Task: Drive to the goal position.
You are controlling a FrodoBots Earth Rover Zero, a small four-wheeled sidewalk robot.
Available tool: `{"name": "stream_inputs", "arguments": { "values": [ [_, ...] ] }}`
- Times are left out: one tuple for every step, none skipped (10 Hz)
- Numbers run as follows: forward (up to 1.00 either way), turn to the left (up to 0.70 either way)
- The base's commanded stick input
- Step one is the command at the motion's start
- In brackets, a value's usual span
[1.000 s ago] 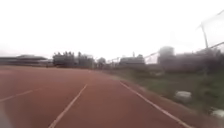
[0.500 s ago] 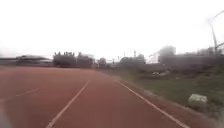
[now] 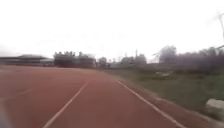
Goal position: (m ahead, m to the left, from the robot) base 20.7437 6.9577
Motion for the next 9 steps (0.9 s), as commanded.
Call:
{"name": "stream_inputs", "arguments": {
  "values": [
    [0.7,0.0],
    [0.7,0.0],
    [0.7,0.0],
    [0.7,0.0],
    [0.7,0.0],
    [0.7,0.0],
    [0.7,0.0],
    [0.7,0.0],
    [0.7,0.0]
  ]
}}
